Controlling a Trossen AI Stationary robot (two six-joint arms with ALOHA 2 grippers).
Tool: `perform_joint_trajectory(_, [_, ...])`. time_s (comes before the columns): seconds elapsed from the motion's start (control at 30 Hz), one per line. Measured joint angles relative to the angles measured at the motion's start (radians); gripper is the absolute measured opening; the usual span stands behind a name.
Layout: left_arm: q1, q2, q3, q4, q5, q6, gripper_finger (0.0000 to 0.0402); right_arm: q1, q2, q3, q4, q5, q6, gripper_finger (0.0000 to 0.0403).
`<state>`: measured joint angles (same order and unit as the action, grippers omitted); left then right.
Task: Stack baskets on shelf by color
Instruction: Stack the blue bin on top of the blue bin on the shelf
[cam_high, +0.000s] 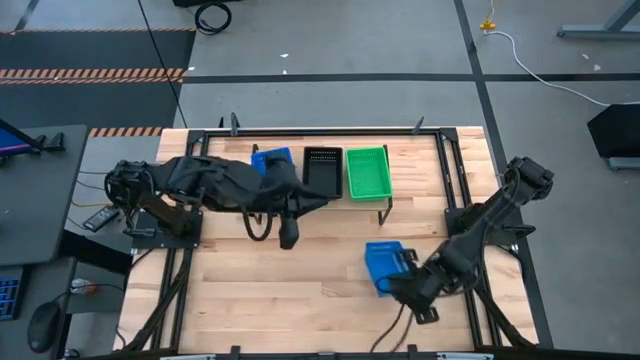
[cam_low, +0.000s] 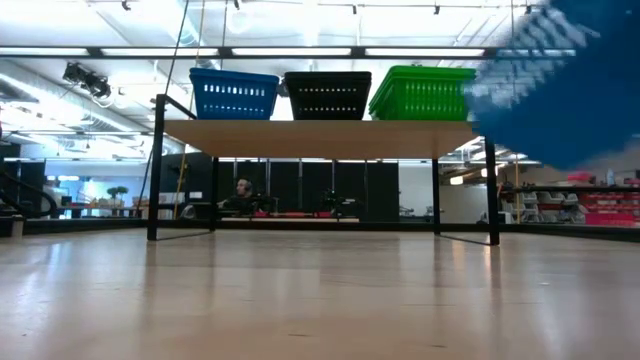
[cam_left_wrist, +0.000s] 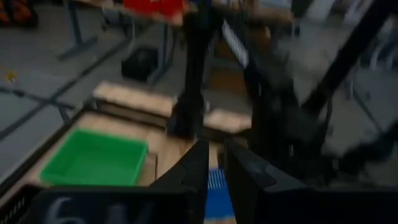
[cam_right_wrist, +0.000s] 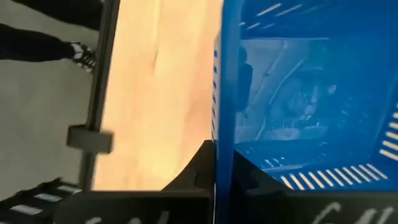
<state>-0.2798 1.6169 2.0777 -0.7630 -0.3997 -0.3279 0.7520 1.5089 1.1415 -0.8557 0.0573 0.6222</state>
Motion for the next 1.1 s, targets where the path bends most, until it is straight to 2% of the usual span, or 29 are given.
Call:
perform_joint_trajectory(0.13, [0.0,0.0,0.0,-0.121,0.082,0.032,0.0064,-0.081,0.0,0.121,-0.058,0.032,-0.203,0.0007])
perform_joint_trajectory(0.23, [0.0,0.0,0.0,-0.186,0.132,0.113,0.007,-0.126,0.0,0.203,-0.06,0.02,-0.428,0.0008])
perform_joint_trajectory(0.33, [0.0,0.0,0.0,-0.188,0.171,0.218,0.008,-0.157,0.0,0.274,-0.049,-0.002,-0.686,0.0008])
perform_joint_trajectory(0.43, [0.0,0.0,0.0,-0.16,0.207,0.279,0.0095,-0.186,0.0,0.33,-0.05,-0.006,-0.868,0.0008])
perform_joint_trajectory(0.7, [0.014,0.034,0.001,-0.163,0.465,0.225,0.0135,-0.289,-0.001,0.374,-0.05,-0.218,-0.999,0.0008])
perform_joint_trajectory(1.1, [0.035,0.144,0.001,-0.203,0.686,0.259,0.0152,-0.311,-0.001,0.374,0.024,-0.295,-1.043,0.0008])
